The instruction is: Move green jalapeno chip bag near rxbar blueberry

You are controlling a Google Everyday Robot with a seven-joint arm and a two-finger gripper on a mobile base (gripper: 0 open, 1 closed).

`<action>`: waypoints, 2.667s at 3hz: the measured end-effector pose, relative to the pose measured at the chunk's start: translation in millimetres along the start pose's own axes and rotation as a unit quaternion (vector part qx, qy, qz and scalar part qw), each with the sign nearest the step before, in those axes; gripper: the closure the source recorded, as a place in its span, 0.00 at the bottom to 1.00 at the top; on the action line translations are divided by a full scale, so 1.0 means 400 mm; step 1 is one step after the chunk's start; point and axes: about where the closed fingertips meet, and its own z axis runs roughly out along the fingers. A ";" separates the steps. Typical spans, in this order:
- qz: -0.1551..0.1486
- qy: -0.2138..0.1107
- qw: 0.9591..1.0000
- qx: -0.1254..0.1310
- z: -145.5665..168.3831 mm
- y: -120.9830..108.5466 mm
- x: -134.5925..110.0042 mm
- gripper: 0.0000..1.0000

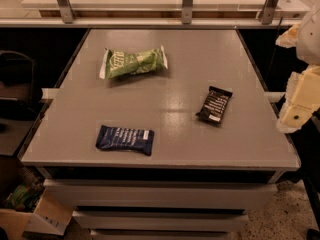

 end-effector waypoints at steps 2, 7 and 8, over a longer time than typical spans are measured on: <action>-0.033 -0.015 0.999 0.005 0.018 -0.051 -0.056 0.00; -0.287 -0.027 0.958 0.005 0.284 -0.298 -0.606 0.00; -0.307 -0.025 0.951 -0.004 0.335 -0.309 -0.680 0.00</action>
Offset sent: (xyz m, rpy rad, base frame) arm 0.0620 0.0387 0.0030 0.0115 -0.0459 0.1663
